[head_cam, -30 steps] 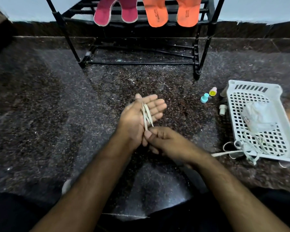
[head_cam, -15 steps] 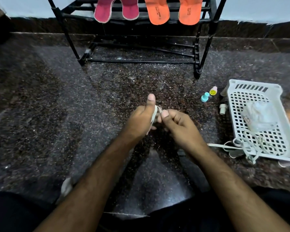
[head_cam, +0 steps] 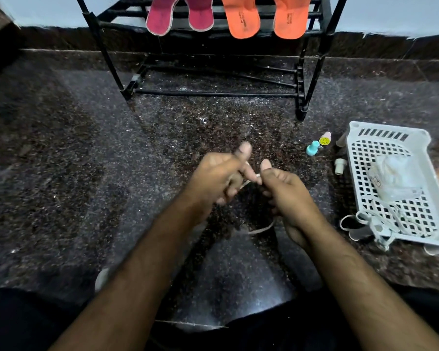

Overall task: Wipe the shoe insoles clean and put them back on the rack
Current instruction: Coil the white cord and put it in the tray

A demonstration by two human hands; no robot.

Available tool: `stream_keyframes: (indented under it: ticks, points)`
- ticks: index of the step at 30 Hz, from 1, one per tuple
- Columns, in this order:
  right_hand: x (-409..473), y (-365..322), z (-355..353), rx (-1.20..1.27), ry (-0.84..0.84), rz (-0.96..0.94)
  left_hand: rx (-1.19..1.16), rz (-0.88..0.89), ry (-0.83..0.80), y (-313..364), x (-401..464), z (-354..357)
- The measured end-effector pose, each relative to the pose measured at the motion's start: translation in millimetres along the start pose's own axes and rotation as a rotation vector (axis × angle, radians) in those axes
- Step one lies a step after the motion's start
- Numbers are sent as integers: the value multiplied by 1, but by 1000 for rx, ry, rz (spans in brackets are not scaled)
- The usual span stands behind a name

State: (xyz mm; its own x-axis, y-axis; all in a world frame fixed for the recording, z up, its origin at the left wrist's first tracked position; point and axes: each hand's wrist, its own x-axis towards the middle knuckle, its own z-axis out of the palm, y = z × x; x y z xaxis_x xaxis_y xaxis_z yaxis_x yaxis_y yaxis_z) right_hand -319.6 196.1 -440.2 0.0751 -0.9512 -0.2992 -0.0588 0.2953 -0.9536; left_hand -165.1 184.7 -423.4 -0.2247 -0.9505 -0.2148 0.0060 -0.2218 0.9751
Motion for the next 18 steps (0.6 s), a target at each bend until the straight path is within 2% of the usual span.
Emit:
stream_keyframes:
  ticks: [1,3,5,7,9,11,13,15,18]
  points:
    - [-1,-2,0,63,-14,-20,118,-20,-29,-1,-1,5]
    - [-2,-4,1,181,-52,-79,212,-81,-56,-7,-1,12]
    - [0,-3,1,163,-85,-167,208,-113,48,-17,3,13]
    - [5,7,0,-55,-142,-248,-17,-119,109,-22,8,12]
    - [5,16,4,-221,-272,-200,-389,-56,77,-18,11,9]
    - [6,23,5,-321,-323,-109,-619,34,70,-11,12,0]
    - [7,23,2,-289,-224,4,-676,85,56,-6,11,-5]
    - [9,19,-1,-146,-85,60,-635,80,69,-5,11,-5]
    - [9,15,-4,-6,36,-13,-512,25,41,-9,11,4]
